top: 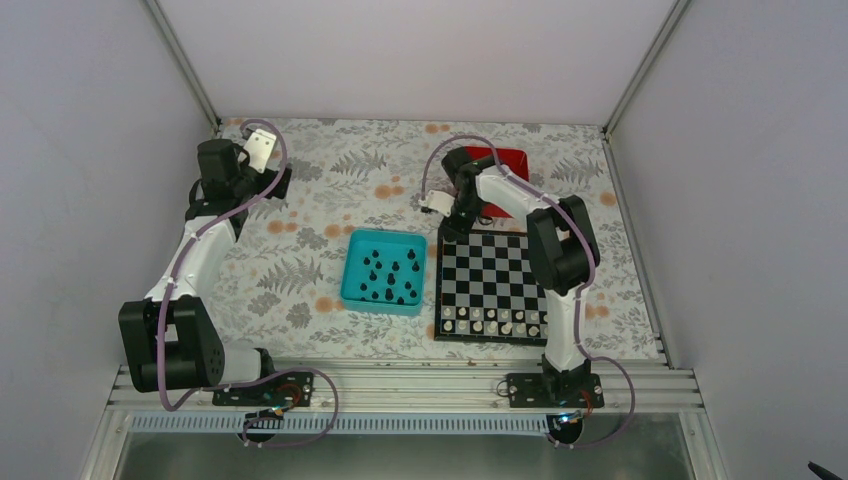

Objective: Set up the chess pieces on the board
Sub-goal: Place the chess piece on the chessboard, then pick up the chess piece from the storage box.

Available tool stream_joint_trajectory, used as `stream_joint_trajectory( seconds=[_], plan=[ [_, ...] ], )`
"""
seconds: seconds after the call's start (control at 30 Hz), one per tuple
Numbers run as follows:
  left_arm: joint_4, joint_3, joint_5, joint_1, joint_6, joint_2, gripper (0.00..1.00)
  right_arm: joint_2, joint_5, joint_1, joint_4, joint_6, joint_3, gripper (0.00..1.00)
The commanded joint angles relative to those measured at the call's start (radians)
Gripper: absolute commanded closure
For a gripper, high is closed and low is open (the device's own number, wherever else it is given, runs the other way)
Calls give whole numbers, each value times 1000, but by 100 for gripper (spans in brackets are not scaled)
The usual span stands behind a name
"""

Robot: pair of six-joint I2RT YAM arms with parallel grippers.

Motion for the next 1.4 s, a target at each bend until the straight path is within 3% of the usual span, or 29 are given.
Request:
stream_joint_trajectory(
  seconds=[0.0,0.13,0.3,0.47,0.7,1.0,1.37],
  plan=[
    [4,-3,18,8,0,-13,0,5,-3,-5,-10,-5,13,63],
    [5,-5,18,10,0,-12,0,-47,-2,-4,-14,6,48,53],
    [7,-3,23,13,-1,-16,0,-109,24,42,-97,14,159,51],
    [8,0,25,13,-3,-13,0,-124,33,222,-200,0,237,52],
    [8,-5,20,14,-1,-17,0,-81,67,392,-154,-2,170,57],
    [15,-15,11,21,-3,-25,0,-24,144,413,-60,-15,115,63],
    [20,-24,26,35,-3,-26,0,37,125,411,-36,-37,118,71]
  ],
)
